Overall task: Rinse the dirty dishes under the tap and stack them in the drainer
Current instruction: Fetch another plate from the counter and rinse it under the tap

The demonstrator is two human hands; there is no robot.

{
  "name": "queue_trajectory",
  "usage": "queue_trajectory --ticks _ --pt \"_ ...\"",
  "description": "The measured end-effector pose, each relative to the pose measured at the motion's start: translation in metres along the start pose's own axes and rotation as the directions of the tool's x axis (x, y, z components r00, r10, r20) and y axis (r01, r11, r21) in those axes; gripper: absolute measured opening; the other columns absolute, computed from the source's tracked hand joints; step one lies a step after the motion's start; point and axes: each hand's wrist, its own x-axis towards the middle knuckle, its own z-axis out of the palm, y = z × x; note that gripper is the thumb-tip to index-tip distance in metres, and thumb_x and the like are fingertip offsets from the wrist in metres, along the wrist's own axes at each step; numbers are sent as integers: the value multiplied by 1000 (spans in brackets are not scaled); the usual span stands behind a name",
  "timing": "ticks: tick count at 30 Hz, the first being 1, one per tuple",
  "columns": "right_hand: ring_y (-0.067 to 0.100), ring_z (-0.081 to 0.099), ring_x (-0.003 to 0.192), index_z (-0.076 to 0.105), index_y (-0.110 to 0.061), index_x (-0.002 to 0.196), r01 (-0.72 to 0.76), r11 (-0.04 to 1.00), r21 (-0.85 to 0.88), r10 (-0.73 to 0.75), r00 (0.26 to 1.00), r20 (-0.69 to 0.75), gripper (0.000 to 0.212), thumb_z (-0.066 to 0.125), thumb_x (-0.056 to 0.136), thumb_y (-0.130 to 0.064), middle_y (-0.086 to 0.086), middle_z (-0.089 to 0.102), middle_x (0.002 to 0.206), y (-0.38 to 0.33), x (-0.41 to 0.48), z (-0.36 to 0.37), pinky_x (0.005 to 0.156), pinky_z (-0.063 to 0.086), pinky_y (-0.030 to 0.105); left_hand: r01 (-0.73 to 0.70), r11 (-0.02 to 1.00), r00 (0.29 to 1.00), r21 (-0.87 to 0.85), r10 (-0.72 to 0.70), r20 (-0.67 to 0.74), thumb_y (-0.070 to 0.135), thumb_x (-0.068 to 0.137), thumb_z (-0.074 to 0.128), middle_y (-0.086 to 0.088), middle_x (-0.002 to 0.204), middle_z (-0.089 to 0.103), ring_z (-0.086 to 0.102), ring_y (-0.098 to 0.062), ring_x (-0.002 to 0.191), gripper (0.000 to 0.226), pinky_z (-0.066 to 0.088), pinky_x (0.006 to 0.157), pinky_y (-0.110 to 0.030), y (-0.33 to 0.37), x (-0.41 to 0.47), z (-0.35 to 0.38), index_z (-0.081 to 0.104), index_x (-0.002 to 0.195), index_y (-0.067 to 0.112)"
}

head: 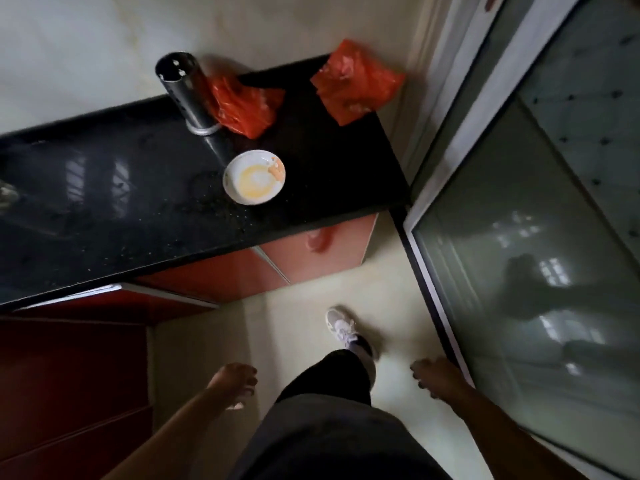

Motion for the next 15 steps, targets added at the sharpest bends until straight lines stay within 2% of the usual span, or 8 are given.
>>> queue_trajectory --ticks 2,5,7,9,13,15 --pt "23 72 80 71 -15 84 82 996 18 -83 996 31 19 59 94 -26 9 77 96 -52 15 -24 75 53 34 -39 993 999 -107 38 -10 15 108 48 -14 94 70 64 -26 70 23 42 59 -27 15 8 10 69 103 7" --pt "19 76 77 74 -19 87 246 969 31 -247 966 75 17 62 87 -31 2 79 85 -135 35 -57 73 57 34 -220 951 975 -218 215 -48 10 111 40 -21 113 71 68 -33 90 28 47 65 -31 64 -3 29 65 121 3" --pt "18 76 73 74 -19 91 324 946 21 -324 938 126 15 63 89 -29 0 80 84 -187 39 -78 68 54 31 -338 889 941 -309 316 -121 5 111 35 -22 116 70 67 -34 94 32 50 69 -33 113 -21 34 63 126 1" --pt "18 76 73 72 -20 93 416 910 -6 -411 901 140 12 62 93 -26 0 80 85 -244 41 -96 68 53 31 -445 803 896 -397 389 -216 2 109 35 -20 113 71 68 -34 93 32 53 72 -35 159 -36 34 62 126 1" --pt "18 71 73 67 -25 96 544 839 8 -537 827 167 17 51 100 -21 2 75 98 -348 42 -108 63 52 30 -546 621 837 -561 395 -378 7 106 44 -13 108 72 70 -30 91 25 58 77 -41 239 -48 19 61 125 11" --pt "18 71 80 65 -25 112 572 821 6 -560 801 212 19 51 100 -22 2 72 110 -400 43 -106 62 55 29 -541 573 841 -616 347 -415 9 106 47 -14 109 71 70 -29 93 29 60 77 -39 270 -40 13 57 133 10"
